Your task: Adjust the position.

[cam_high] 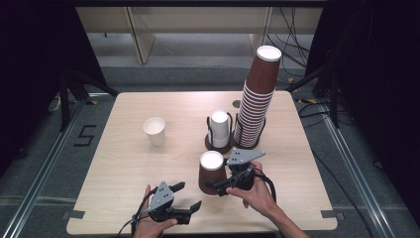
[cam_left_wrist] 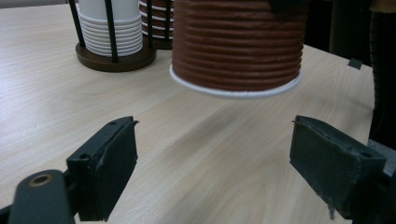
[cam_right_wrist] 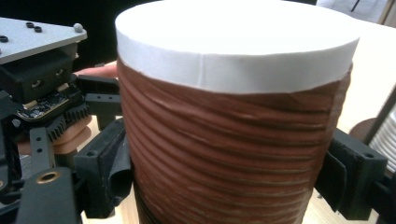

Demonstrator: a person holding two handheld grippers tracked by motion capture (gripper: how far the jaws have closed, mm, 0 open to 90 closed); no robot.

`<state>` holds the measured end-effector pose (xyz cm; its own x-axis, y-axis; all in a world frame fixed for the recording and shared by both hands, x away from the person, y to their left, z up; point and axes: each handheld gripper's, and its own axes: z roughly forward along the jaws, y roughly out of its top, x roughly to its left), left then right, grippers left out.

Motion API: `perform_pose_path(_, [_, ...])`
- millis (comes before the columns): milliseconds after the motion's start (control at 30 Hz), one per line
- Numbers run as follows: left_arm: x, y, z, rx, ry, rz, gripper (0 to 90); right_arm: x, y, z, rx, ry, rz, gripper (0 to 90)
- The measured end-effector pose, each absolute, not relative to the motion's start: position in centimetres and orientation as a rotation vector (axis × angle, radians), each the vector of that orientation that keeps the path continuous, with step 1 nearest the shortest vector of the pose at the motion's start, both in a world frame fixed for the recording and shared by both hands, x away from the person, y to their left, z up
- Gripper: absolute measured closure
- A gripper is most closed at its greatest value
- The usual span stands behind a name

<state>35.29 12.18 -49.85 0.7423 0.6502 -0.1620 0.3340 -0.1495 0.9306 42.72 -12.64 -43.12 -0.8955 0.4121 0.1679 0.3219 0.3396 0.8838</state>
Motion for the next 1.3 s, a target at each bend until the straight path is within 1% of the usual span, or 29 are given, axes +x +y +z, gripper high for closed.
perform_pose_path(567, [35.3, 11.7, -49.9, 1.735, 0.751, 0.314, 14.2, 42.0, -10.0, -44.0, 0.624, 2.538, 1.636, 17.4])
perform_pose_path(667, [35.3, 11.6, -49.9, 1.739, 0.758, 0.326, 11.1, 41.9, -9.6, -44.0, 0.599, 2.528, 1.676, 17.5])
perform_pose_path(700, [35.3, 11.6, -49.9, 1.745, 0.769, 0.33, 9.6, 41.7, -9.5, -44.0, 0.642, 2.531, 1.657, 17.5])
perform_pose_path(833, [35.5, 11.6, -50.0, 1.731, 0.768, 0.316, 4.2, 41.4, -9.0, -44.1, 0.626, 2.527, 1.703, 17.6])
perform_pose_path(967, [35.4, 11.6, -50.1, 1.736, 0.77, 0.329, 1.4, 41.2, -8.7, -44.1, 0.628, 2.53, 1.725, 17.5])
perform_pose_path(1033, [35.4, 11.5, -50.1, 1.735, 0.77, 0.333, 1.2, 41.2, -8.4, -44.3, 0.615, 2.529, 1.776, 17.5])
perform_pose_path(1200, [35.3, 11.4, -50.1, 1.731, 0.753, 0.353, 1.4, 41.0, -8.3, -44.4, 0.626, 2.548, 1.753, 17.5])
perform_pose_path(1300, [35.3, 11.4, -50.1, 1.733, 0.738, 0.357, 3.7, 41.1, -8.2, -44.5, 0.62, 2.537, 1.767, 16.9])
